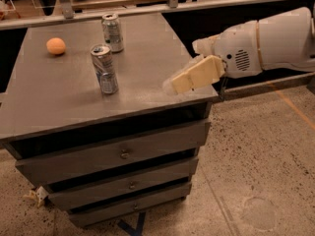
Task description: Move redbull can near orange
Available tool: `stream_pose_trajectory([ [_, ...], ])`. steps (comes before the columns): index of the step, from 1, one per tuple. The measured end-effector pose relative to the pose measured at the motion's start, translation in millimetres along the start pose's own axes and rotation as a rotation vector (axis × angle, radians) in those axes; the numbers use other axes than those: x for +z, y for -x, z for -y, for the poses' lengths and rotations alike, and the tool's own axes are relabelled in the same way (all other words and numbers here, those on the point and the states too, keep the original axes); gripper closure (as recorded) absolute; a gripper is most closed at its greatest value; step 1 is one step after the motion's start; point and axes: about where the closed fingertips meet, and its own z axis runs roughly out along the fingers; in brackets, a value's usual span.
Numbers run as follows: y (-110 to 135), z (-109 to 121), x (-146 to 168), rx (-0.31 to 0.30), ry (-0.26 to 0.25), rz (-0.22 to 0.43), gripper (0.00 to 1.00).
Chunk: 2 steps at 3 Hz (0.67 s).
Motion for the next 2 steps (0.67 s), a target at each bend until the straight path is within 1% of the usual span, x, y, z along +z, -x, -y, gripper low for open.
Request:
stream_pose_trajectory([
  [1,3,-3,37,-0.057,0.004,0.018,0.0],
  [2,0,4,66,-0.104,-0.054,0.046,0.0],
])
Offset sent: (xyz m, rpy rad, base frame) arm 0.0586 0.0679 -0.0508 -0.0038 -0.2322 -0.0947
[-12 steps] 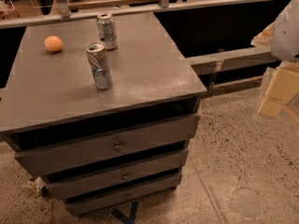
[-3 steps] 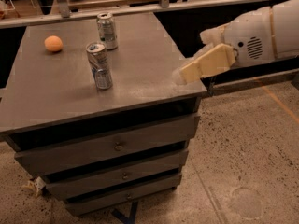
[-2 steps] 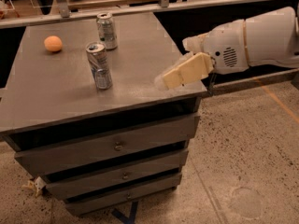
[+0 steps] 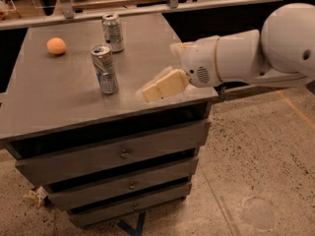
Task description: Move redbull can near orange
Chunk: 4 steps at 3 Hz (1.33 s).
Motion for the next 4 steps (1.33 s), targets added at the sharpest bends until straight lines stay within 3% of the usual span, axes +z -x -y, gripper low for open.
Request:
stream_pose_trajectory([
  [2,1,9,49,0.003,-0.125,0.106,0.0],
  [4,5,9,55,-0.01,-0.169,0.115,0.0],
])
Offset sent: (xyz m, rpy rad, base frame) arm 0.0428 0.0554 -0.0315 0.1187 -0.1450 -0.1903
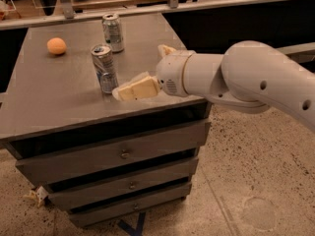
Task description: Move redbull can near orange
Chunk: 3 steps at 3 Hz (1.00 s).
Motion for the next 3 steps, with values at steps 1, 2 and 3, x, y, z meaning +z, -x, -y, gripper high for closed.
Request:
stream_pose_trajectory([
  [1,-7,-6,15,-0.02,-0.021,0.011,0.0],
  [2,-11,-4,37,-0.002,-0.03,0.037,0.0],
  [3,-13,-1,58,0.029,-0.017,0.062,0.0],
])
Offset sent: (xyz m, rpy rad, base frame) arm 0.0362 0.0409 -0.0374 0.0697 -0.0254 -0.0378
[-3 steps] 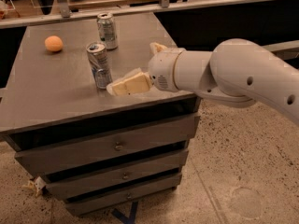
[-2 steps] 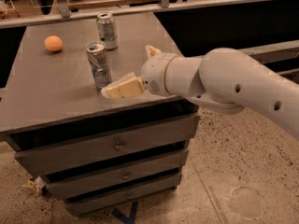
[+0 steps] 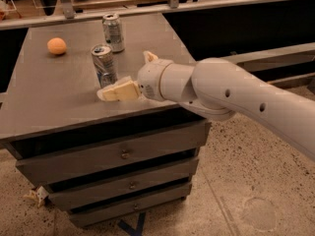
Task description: Move redbull can near orange
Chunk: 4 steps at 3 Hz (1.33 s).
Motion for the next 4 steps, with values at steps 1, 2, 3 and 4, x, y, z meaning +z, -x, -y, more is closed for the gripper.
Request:
stream_pose_trajectory([
  [1,-2,1,19,0.024,0.017,0.027,0.0],
  [2,0,0,37,0.035,0.044,0.058,0.0],
  [3,4,-3,53,0.043,0.077,0.087,0.16],
  [4,6,-7,62,0.046,0.1,0.106,0.31],
])
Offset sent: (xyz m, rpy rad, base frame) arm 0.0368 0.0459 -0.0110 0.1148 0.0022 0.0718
